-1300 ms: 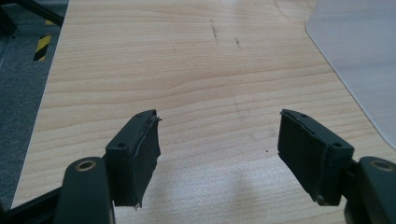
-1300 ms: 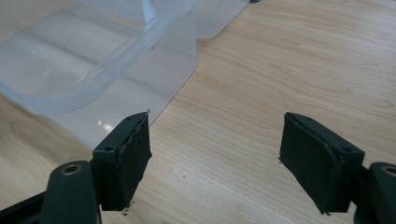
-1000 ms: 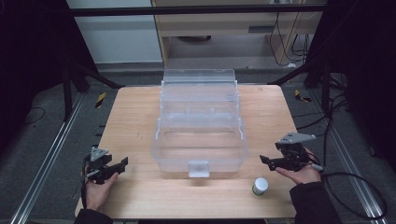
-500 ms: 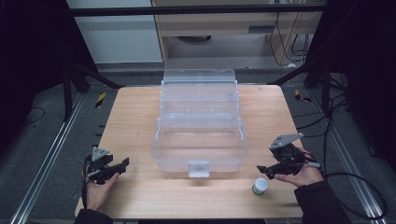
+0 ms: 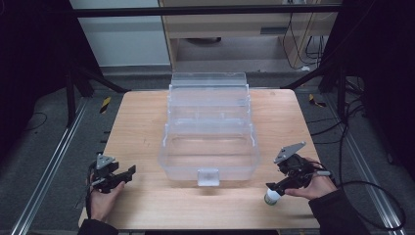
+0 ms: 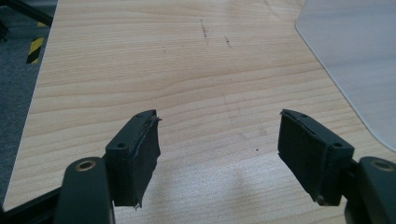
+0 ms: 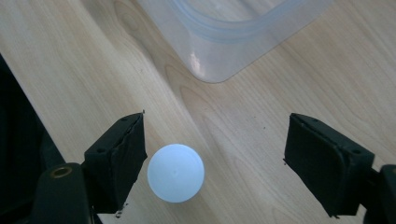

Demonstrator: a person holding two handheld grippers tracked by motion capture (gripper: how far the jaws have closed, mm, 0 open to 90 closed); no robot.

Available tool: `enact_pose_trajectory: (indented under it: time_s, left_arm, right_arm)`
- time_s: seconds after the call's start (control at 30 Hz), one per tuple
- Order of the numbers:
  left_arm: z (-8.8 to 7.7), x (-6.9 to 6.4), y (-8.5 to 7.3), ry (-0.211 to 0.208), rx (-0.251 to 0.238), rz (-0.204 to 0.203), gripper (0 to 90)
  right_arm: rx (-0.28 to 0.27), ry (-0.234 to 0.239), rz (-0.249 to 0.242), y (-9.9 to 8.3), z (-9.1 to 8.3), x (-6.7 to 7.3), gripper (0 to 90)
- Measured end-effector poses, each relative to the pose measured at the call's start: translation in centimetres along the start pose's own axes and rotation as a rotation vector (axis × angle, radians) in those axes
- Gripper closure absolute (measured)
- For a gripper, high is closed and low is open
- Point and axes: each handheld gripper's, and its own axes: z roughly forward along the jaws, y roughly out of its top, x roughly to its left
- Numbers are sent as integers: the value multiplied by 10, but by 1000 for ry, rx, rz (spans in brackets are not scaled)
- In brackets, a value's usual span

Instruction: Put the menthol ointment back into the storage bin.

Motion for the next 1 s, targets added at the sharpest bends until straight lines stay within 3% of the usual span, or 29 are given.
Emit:
enact_pose_trajectory:
  time_s: [0.53, 0.8, 1.0]
  left_arm:
    - [0, 0, 0, -2, 6, 1, 290]
    - [1, 0, 0, -3, 9, 1, 291]
    - [1, 0, 0, -2, 8, 2, 291]
  right_arm:
    - [146, 68, -49, 0, 13, 11, 308]
    - [213, 68, -97, 0, 22, 18, 335]
    - [229, 68, -87, -5, 27, 16, 356]
